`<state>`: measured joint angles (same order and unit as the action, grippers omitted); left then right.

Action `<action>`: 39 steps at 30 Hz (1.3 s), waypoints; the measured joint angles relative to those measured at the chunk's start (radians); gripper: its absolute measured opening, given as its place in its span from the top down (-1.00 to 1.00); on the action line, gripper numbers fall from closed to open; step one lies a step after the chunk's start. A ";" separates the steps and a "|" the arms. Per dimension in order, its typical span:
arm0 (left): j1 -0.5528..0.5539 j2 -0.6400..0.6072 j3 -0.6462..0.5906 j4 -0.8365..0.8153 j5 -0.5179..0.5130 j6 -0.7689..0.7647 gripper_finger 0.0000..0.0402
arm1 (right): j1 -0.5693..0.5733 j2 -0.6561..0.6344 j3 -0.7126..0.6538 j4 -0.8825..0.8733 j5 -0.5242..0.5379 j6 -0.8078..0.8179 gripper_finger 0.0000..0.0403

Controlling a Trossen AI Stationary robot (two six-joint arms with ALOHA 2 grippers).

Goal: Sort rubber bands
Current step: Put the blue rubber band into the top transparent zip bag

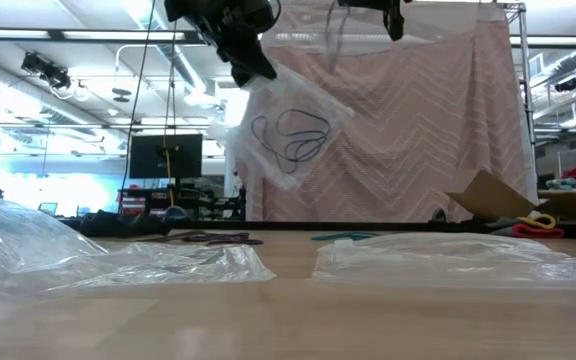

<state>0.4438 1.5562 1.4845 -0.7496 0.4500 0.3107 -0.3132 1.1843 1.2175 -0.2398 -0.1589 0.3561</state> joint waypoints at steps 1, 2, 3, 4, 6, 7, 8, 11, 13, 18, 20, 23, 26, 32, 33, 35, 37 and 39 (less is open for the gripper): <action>0.000 0.000 0.000 0.000 0.000 0.000 1.00 | 0.004 0.000 0.000 0.010 0.000 0.000 1.00; 0.000 0.000 0.000 0.000 0.000 0.000 1.00 | 0.007 0.000 0.000 0.018 -0.001 0.000 1.00; 0.000 0.000 0.000 0.001 0.000 0.000 1.00 | 0.010 0.000 0.000 0.023 -0.001 0.001 1.00; 0.000 0.000 0.000 0.001 0.000 0.000 1.00 | 0.013 0.000 0.000 0.026 -0.002 0.002 1.00; 0.000 0.000 0.000 0.003 0.000 0.000 1.00 | 0.019 0.000 0.000 0.026 -0.002 0.003 1.00; 0.000 0.000 0.000 0.006 0.000 0.000 1.00 | 0.023 0.000 0.000 0.026 -0.003 0.003 1.00; 0.000 0.000 0.000 0.010 0.000 0.000 1.00 | 0.027 0.000 0.000 0.026 -0.003 0.003 1.00; 0.000 0.000 0.000 0.040 0.000 -0.001 1.00 | 0.038 0.000 0.000 0.026 -0.011 0.006 1.00; 0.000 0.000 0.000 0.062 0.000 -0.005 1.00 | 0.046 0.000 0.000 0.027 -0.011 0.009 1.00; -0.002 0.000 0.000 0.078 0.035 -0.011 1.00 | 0.058 0.000 0.000 0.024 -0.012 0.009 1.00; -0.007 0.000 0.000 0.080 0.039 -0.025 1.00 | 0.057 0.001 0.000 0.020 -0.011 0.009 1.00; -0.014 0.000 0.000 0.081 0.057 -0.029 1.00 | 0.057 0.008 0.000 0.019 -0.013 0.010 1.00; -0.022 0.000 0.000 0.086 0.060 -0.029 1.00 | 0.057 0.008 0.000 0.019 -0.018 0.010 1.00; -0.026 0.000 0.000 0.086 0.051 -0.029 1.00 | 0.058 0.008 0.001 0.026 -0.024 0.020 1.00; -0.026 0.000 0.000 0.086 0.050 -0.029 1.00 | 0.060 0.008 0.001 0.025 -0.025 0.020 1.00; -0.026 0.000 0.000 0.086 0.050 -0.031 1.00 | 0.065 0.008 0.001 0.026 -0.025 0.020 1.00; -0.026 0.000 0.000 0.086 0.050 -0.031 1.00 | 0.072 0.008 0.001 0.037 -0.026 0.020 1.00; -0.026 0.000 0.000 0.086 0.050 -0.031 1.00 | 0.077 0.008 0.001 0.048 -0.028 0.020 1.00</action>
<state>0.4175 1.5560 1.4845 -0.6638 0.5003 0.2794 -0.2359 1.1927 1.2182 -0.1916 -0.1868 0.3763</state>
